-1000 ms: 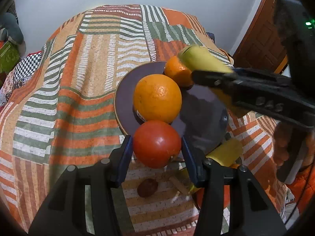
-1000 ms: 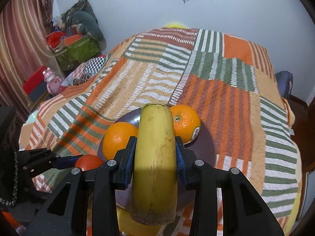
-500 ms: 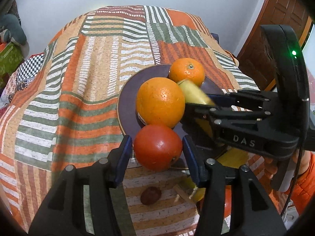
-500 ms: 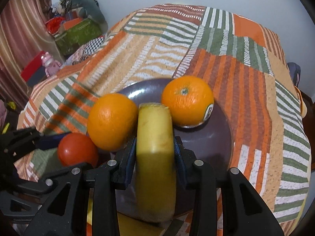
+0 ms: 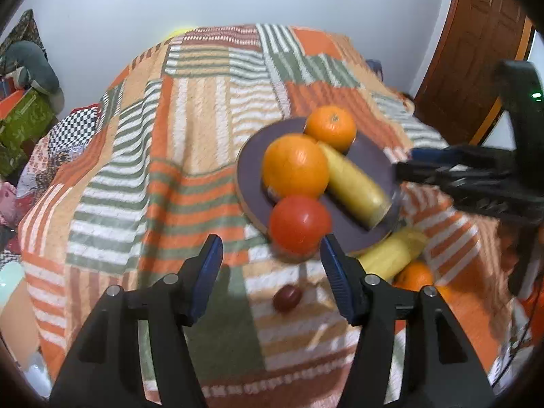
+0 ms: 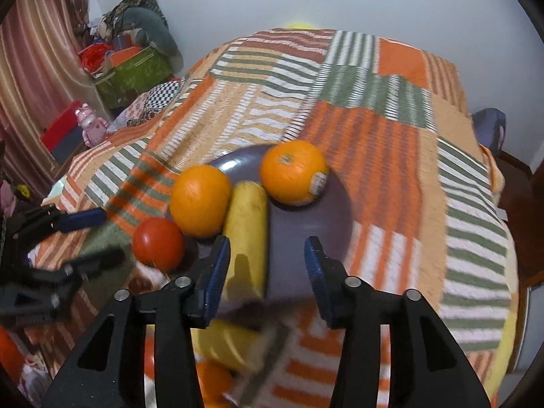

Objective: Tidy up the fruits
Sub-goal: 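Lay the squash on the plate with the right tool while the left tool places the tomato there, then grasp the second yellow squash with the right tool while the left tool grasps another red tomato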

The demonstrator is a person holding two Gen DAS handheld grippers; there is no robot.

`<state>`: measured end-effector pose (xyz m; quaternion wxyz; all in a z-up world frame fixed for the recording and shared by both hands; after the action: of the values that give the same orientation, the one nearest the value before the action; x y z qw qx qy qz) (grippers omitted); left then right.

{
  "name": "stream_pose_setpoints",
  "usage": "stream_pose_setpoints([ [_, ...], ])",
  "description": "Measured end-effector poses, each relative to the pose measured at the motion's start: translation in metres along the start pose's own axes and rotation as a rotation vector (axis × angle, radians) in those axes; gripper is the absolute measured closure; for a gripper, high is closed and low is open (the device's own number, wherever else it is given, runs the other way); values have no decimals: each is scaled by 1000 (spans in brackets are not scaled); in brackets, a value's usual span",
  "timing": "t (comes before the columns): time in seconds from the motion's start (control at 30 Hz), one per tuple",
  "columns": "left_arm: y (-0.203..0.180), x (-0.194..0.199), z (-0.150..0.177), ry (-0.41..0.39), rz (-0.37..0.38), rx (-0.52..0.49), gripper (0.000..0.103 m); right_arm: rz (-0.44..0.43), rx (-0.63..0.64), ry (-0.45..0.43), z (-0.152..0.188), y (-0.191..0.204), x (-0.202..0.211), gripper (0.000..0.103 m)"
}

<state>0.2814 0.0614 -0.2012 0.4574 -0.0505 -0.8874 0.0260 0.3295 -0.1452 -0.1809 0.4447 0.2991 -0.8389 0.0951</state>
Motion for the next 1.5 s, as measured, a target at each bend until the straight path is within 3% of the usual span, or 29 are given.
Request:
stream_pose_setpoints([
  [0.17, 0, -12, 25, 76, -20, -14, 43, 74, -17, 47, 29, -23, 5, 56],
  [0.43, -18, -29, 31, 111, -25, -31, 44, 42, -5, 137, 55, -25, -14, 55],
  [0.5, -21, -28, 30, 106, -39, -45, 44, 40, -1, 128, 56, -22, -14, 55],
  [0.63, -26, -20, 24, 98, 16, -20, 45, 40, 7, 111, 62, -23, -7, 55],
  [0.87, -59, -15, 15, 87, -8, -82, 45, 31, -39, 88, 79, -39, 17, 55],
  [1.03, -92, -14, 8, 83, 22, -136, 45, 72, -41, 77, 100, -49, 41, 55],
  [1.23, -123, -14, 7, 78, 85, -174, 45, 39, -49, 96, 138, -57, 68, 53],
  [1.5, -105, 11, 18, 49, 101, -94, 45, 1, -64, 26, 130, -46, 87, 53],
])
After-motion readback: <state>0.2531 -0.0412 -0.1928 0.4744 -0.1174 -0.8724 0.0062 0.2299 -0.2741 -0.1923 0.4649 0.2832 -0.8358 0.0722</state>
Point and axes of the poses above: each gripper's, at about its wrist camera, not at the fingertips, and x roughly against the way its jaws point, y to its left, z to its underside, the point moved 2 cm from there along -x, roughly the way its jaws point, and after that the axes turned 1 degree about z, right-handed, at the moved point
